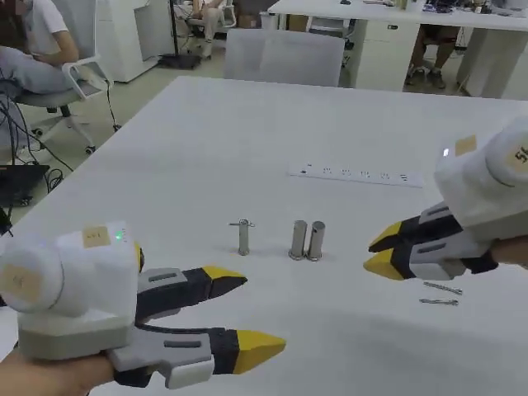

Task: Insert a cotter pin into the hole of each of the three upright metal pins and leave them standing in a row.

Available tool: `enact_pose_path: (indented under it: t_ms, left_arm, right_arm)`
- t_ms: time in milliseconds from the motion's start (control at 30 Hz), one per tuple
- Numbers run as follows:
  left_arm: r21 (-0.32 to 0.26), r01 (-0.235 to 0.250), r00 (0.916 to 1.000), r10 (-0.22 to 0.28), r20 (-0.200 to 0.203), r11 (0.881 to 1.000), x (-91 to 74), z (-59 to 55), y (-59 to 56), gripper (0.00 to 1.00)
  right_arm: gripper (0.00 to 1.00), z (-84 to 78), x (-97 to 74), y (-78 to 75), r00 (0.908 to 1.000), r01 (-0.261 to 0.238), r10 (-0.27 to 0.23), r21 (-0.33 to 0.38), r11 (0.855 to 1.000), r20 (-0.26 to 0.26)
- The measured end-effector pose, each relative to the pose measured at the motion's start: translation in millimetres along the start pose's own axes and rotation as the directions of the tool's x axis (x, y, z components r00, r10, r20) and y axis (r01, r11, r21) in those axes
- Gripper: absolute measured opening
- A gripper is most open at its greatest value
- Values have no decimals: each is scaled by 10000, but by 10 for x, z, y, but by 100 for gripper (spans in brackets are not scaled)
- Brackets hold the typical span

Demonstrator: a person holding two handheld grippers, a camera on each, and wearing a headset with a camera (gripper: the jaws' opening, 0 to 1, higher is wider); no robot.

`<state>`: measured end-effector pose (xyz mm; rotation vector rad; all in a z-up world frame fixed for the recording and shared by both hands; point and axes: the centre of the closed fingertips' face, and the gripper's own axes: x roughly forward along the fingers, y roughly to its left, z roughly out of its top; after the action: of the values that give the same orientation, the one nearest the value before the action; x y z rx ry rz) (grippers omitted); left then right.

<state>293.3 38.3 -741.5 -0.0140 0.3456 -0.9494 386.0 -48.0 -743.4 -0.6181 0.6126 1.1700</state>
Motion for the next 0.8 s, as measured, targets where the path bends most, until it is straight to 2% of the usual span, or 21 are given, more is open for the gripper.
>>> enact_pose_path:
  t_ms: [200,467,533,800]
  left_arm:
    - [-60,-29,10000,29,-12,10000,-3,-30,18,53]
    - [-139,-23,10000,23,-9,9999,-7,-65,42,53]
    - [-162,-35,10000,35,-35,9999,-9,-80,48,53]
    - [-237,-82,10000,81,-42,9997,-16,-105,73,53]
  right_arm:
    - [19,233,225,-170,9997,-21,27,-241,9997,240]
    - [23,377,546,-355,9995,-39,54,-507,9987,303]
    - [24,356,626,-416,10000,4,-7,-803,9968,-29]
    - [25,299,952,-481,9953,-531,418,-1303,9900,-879]
